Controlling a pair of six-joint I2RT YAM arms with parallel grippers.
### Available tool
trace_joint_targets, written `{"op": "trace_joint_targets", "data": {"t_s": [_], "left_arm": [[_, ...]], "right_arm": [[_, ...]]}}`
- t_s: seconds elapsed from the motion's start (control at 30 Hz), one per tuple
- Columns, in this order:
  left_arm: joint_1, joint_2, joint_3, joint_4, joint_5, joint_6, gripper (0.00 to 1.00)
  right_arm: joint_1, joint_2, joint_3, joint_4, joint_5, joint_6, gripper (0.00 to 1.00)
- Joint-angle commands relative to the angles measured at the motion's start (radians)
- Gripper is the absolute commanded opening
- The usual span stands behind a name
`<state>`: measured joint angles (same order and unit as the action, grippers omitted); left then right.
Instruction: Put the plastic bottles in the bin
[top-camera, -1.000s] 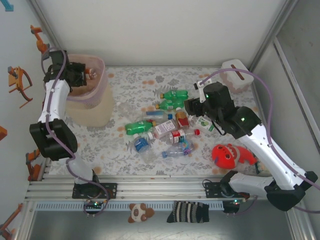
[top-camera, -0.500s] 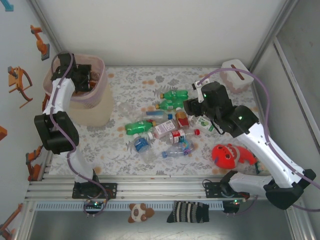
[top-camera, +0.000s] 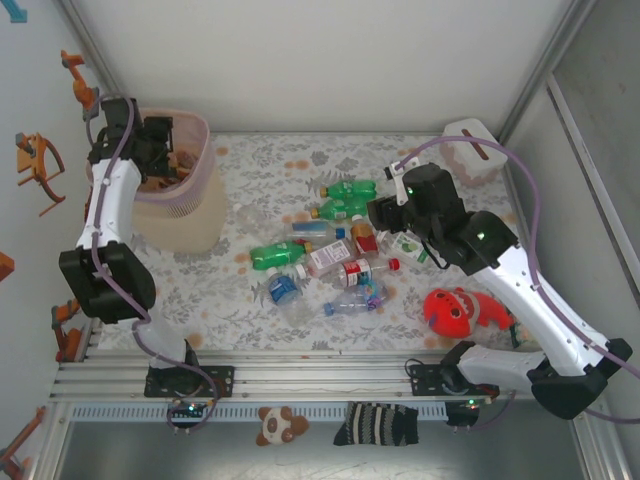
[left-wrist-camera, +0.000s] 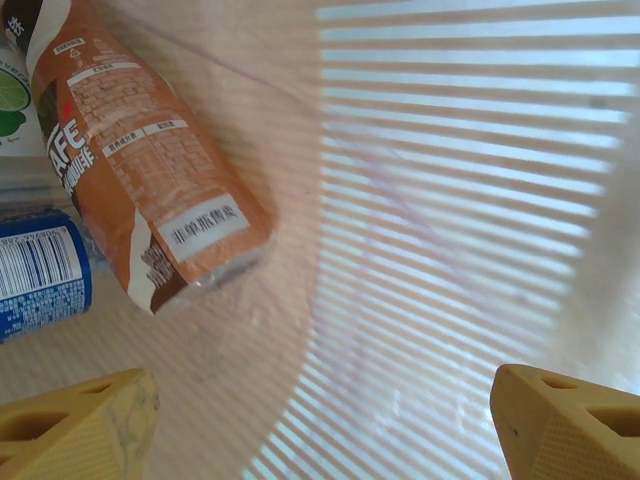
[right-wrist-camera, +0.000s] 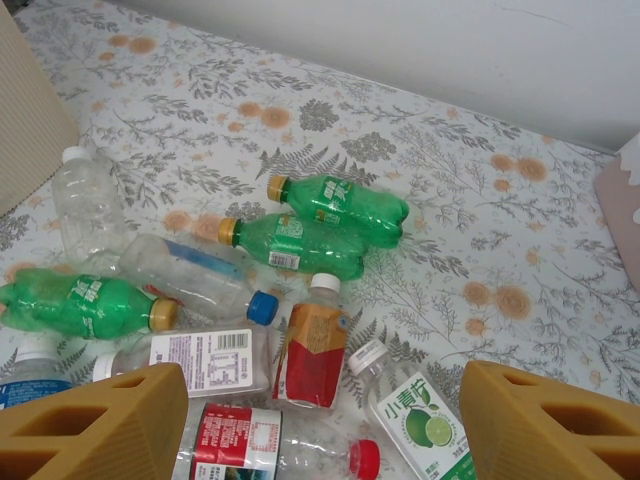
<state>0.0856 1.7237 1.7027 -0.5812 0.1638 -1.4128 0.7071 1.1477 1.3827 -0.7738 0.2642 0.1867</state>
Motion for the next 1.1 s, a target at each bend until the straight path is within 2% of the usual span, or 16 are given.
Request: {"op": "trace_joint_targets", "data": {"t_s": [0.0, 0.27, 0.4, 0.53, 0.7, 0.83, 0.9, 1.07], "left_arm": [[-0.003, -0.065, 0.025, -0.047, -0.023, 0.032, 0.86], [-0.003, -0.188, -0.009, -0.035, -0.017, 0.132, 0.84], [-0.003, -0.276, -0.071, 0.023, 0.003, 0.235, 0.84], [-0.010, -0.363, -0.127, 0.044, 0.007, 0.349, 0.84], [-0.022, -0.460, -0.204, 0.061, 0.040, 0.468, 0.84], [-0.039, -0.527, -0.260, 0.077, 0.074, 0.536, 0.84], [-0.040, -0.558, -0.292, 0.114, 0.129, 0.575, 0.86], [-0.049, -0.610, -0.356, 0.161, 0.189, 0.608, 0.88]], "right_arm": [[-0.007, -0.005, 0.019, 0.007, 0.025, 0.000, 0.72], [-0.030, 0.098, 0.067, 0.032, -0.010, 0.076, 0.73], [-0.072, 0.178, 0.100, 0.064, -0.035, 0.203, 0.74], [-0.131, 0.275, 0.134, 0.077, -0.021, 0.417, 0.74], [-0.173, 0.402, 0.167, 0.063, 0.032, 0.768, 0.72], [-0.225, 0.498, 0.192, 0.046, -0.035, 1.026, 0.71], [-0.254, 0.554, 0.206, 0.041, -0.079, 1.142, 0.71], [-0.314, 0.694, 0.267, 0.041, -0.184, 1.340, 0.72]]}}
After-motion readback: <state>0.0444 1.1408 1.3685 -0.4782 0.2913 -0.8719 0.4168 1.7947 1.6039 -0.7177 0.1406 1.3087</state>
